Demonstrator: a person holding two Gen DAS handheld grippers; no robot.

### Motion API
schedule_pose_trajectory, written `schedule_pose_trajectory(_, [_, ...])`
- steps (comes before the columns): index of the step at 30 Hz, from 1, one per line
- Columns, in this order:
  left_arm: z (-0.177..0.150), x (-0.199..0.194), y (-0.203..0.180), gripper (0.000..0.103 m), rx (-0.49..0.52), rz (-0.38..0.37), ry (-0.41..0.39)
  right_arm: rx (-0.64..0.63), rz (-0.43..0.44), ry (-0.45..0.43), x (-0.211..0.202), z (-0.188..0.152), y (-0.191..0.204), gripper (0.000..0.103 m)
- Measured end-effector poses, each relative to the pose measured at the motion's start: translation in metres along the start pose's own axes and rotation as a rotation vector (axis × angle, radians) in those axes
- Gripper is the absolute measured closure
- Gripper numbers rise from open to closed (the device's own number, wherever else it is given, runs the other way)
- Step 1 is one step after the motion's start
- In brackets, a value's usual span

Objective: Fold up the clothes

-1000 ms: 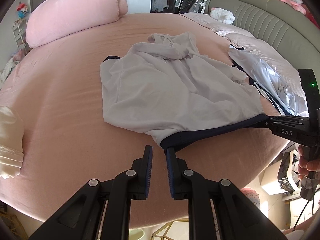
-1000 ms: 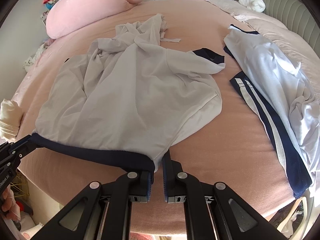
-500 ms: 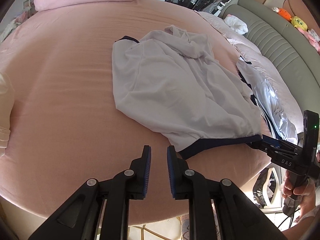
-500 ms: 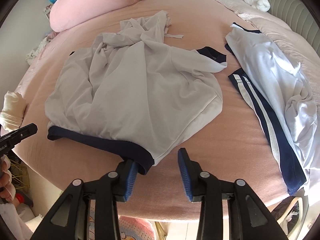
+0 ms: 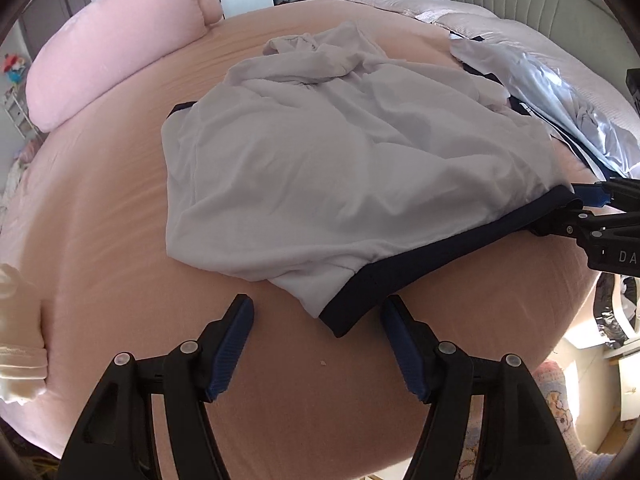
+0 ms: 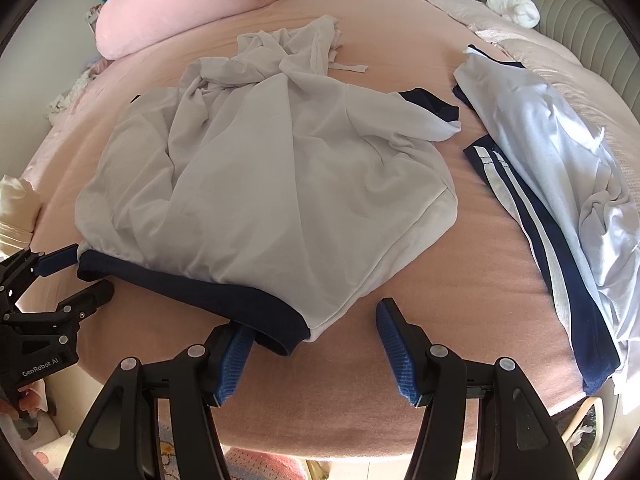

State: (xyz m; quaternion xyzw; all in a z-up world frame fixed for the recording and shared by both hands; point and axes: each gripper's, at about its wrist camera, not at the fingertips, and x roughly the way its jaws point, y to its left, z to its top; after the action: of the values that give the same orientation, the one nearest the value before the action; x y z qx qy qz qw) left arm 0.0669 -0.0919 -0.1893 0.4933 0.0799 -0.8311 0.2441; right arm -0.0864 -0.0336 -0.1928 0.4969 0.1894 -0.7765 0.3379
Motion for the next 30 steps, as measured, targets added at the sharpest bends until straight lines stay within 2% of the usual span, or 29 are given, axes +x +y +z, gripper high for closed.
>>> schedule_pose_trajectory(3, [0.005, 0.003, -0.003, 0.038, -0.022, 0.024, -0.012, -0.004, -0.022, -0.011, 0.004, 0.0, 0.003, 0.042])
schedule_pose_trajectory(7, [0.014, 0.008, 0.005, 0.038, -0.07, 0.017, -0.007, 0.021, -0.032, -0.038, 0.004, 0.0, 0.002, 0.042])
schedule_pose_trajectory(12, [0.012, 0.006, 0.015, 0.038, -0.086, 0.031, -0.02, 0.104, -0.021, -0.083, 0.001, -0.002, -0.006, 0.042])
schedule_pose_trajectory(13, [0.011, 0.004, 0.017, 0.038, -0.091, 0.036, -0.029, 0.117, -0.021, -0.088, 0.001, -0.001, -0.007, 0.046])
schedule_pose_trajectory(14, [0.01, 0.001, 0.019, 0.041, -0.095, 0.04, -0.038, 0.13, -0.02, -0.093, 0.0, 0.001, -0.009, 0.053])
schedule_pose_trajectory(15, [0.008, -0.001, 0.022, 0.048, -0.1, 0.045, -0.047, 0.137, -0.029, -0.096, -0.001, 0.002, -0.011, 0.072])
schedule_pose_trajectory(16, [0.006, -0.004, 0.025, 0.052, -0.108, 0.055, -0.054, 0.137, -0.043, -0.095, -0.002, 0.002, -0.012, 0.082])
schedule_pose_trajectory(17, [0.005, -0.005, 0.029, 0.063, -0.124, 0.054, -0.051, 0.142, -0.043, -0.091, -0.006, -0.001, -0.013, 0.083])
schedule_pose_trajectory(18, [0.003, -0.004, 0.036, 0.082, -0.16, 0.071, -0.037, 0.154, -0.042, -0.086, -0.007, -0.002, -0.015, 0.083])
schedule_pose_trajectory(19, [0.001, -0.003, 0.044, 0.086, -0.203, 0.092, -0.017, 0.171, -0.048, -0.078, -0.006, -0.002, -0.02, 0.084])
schedule_pose_trajectory(22, [-0.004, 0.0, 0.073, 0.087, -0.317, 0.079, 0.0, 0.196, -0.037, -0.051, -0.008, -0.002, -0.028, 0.084])
schedule_pose_trajectory(25, [-0.009, -0.003, 0.094, 0.087, -0.383, 0.049, 0.018, 0.183, -0.009, -0.038, -0.011, 0.001, -0.028, 0.084])
schedule_pose_trajectory(27, [-0.012, -0.009, 0.099, 0.087, -0.405, 0.01, 0.009, 0.146, 0.014, -0.026, -0.011, 0.002, -0.023, 0.084])
schedule_pose_trajectory(30, [-0.01, -0.012, 0.094, 0.086, -0.386, -0.026, 0.026, 0.112, 0.065, -0.01, -0.013, 0.002, -0.018, 0.083])
